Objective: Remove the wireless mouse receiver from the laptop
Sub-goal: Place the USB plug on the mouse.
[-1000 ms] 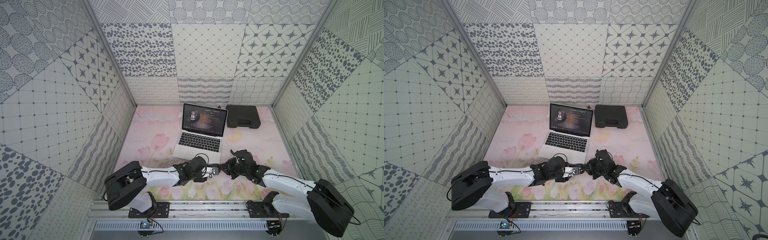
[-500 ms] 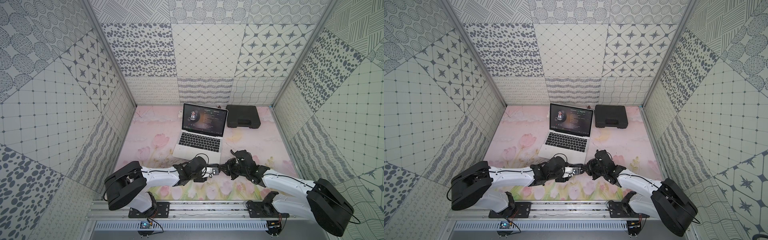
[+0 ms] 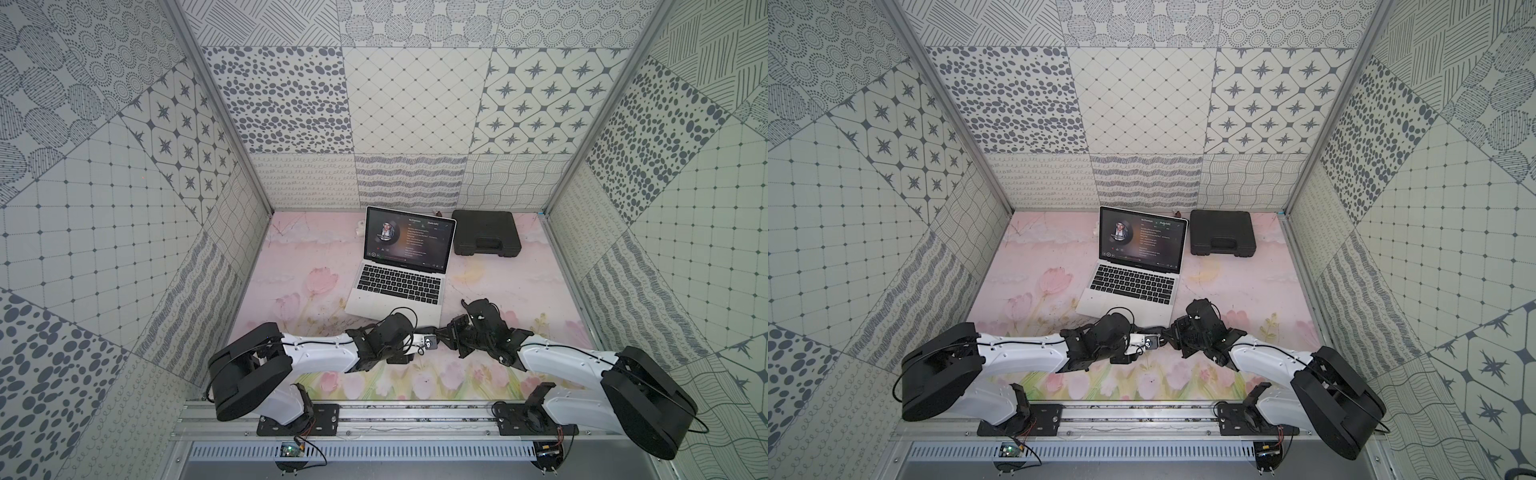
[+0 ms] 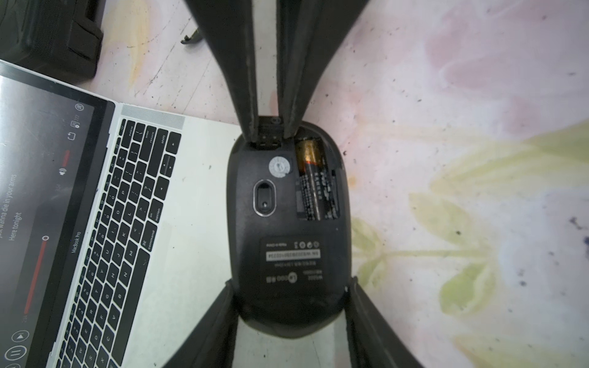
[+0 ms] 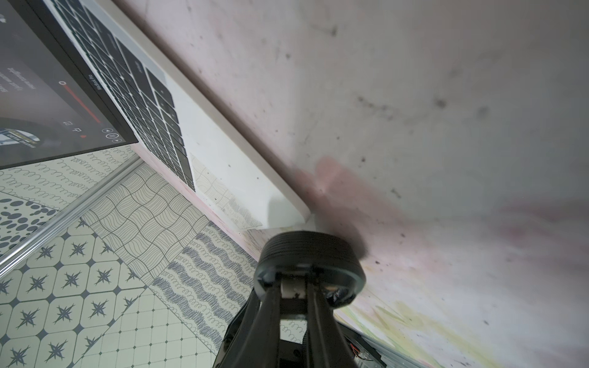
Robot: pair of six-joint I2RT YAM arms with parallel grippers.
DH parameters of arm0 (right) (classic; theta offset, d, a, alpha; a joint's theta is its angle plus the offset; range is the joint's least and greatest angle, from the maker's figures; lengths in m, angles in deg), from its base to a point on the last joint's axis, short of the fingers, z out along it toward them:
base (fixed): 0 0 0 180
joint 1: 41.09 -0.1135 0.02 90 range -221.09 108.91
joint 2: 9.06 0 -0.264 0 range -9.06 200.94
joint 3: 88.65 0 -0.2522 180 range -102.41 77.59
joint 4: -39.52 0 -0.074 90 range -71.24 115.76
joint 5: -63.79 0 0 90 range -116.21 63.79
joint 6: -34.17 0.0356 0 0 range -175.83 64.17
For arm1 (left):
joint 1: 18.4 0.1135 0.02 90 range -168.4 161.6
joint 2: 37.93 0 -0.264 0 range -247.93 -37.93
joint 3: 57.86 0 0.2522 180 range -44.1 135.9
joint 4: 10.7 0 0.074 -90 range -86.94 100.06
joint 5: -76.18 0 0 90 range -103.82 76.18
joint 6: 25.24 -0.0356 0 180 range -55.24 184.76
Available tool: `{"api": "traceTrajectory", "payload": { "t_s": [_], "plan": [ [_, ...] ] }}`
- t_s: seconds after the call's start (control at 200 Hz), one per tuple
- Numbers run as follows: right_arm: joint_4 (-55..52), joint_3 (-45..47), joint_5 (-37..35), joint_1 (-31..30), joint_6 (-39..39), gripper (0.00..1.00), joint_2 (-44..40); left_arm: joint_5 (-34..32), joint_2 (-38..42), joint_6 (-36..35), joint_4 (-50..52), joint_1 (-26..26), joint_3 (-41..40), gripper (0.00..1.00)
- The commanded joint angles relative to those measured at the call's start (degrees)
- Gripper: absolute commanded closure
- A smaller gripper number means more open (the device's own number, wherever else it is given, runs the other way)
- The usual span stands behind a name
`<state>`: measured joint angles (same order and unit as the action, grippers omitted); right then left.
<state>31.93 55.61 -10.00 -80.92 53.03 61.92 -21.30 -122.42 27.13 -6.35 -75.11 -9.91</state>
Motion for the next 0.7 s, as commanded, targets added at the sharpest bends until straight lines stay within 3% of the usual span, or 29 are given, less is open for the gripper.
{"api": "traceTrajectory", "payload": {
  "t_s": [0.0, 0.695],
  "plan": [
    [-1.1, -1.3, 0.0, -0.8, -0.9, 1.00, 1.4, 3.3, 0.2, -0.8, -1.4, -0.5, 0.4, 0.82],
    [-4.8, -4.2, 3.7, -0.9, -4.2, 0.94, 4.0, 4.1, -1.9, 0.2, -2.4, -0.8, 0.2, 0.84]
  ]
}}
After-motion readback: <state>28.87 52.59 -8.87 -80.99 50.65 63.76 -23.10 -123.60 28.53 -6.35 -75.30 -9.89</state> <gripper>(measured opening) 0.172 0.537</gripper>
